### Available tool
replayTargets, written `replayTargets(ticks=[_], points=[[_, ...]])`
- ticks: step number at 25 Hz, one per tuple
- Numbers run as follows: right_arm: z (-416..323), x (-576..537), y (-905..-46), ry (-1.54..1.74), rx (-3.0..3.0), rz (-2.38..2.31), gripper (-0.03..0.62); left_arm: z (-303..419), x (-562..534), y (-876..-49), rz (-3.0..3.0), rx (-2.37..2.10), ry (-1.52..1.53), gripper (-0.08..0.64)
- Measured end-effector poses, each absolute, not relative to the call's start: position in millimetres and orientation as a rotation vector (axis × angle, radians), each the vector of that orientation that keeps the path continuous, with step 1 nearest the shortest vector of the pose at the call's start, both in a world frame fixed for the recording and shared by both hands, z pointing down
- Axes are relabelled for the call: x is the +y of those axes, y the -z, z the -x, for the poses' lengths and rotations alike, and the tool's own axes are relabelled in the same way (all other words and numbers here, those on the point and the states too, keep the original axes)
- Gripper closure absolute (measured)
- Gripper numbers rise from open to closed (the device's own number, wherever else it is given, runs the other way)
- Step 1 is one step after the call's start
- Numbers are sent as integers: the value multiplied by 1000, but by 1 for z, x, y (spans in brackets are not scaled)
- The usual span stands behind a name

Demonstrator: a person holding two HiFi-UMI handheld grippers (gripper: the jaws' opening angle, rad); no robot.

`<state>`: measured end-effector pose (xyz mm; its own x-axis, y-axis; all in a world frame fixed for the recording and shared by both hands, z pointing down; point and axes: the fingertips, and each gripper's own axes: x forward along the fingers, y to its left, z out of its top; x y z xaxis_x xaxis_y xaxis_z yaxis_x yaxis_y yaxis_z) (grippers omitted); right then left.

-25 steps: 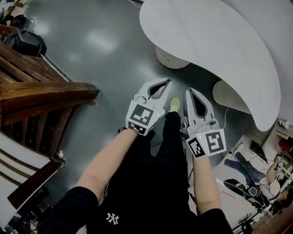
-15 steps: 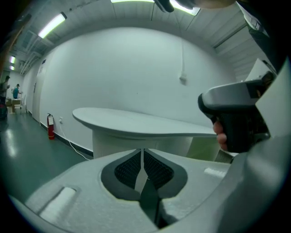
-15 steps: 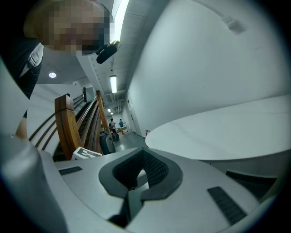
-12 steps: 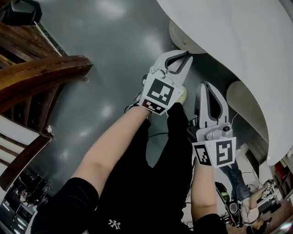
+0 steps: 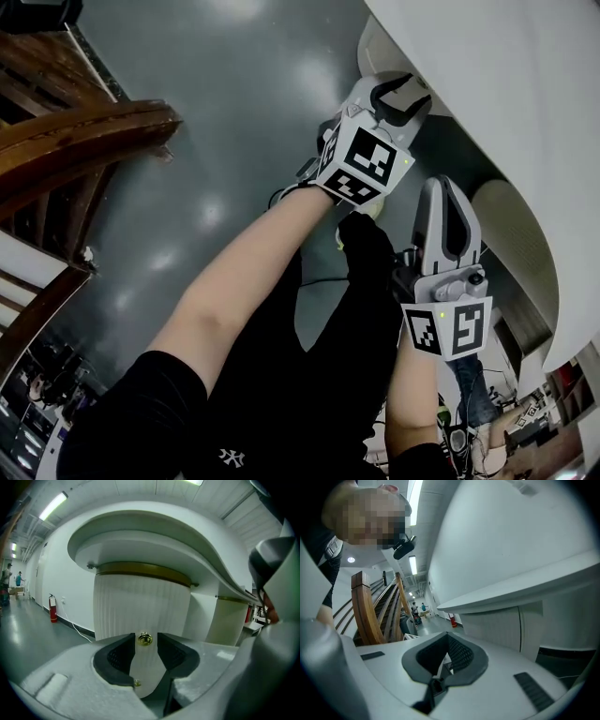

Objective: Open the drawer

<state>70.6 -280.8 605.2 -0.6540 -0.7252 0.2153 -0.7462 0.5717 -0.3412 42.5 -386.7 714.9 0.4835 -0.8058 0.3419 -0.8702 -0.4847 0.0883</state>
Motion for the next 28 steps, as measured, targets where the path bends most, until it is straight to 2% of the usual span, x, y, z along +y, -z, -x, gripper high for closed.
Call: replayTargets(ticks=[12,28], points=[[-89,-297,-620,-662,-2717,-1295,577,-60,-417,-738,-2475,-1471,-429,426],[-93,-278,-612,-704,-2679,-1312,577,-46,-383,-738,-2450,-1447,-449,437]])
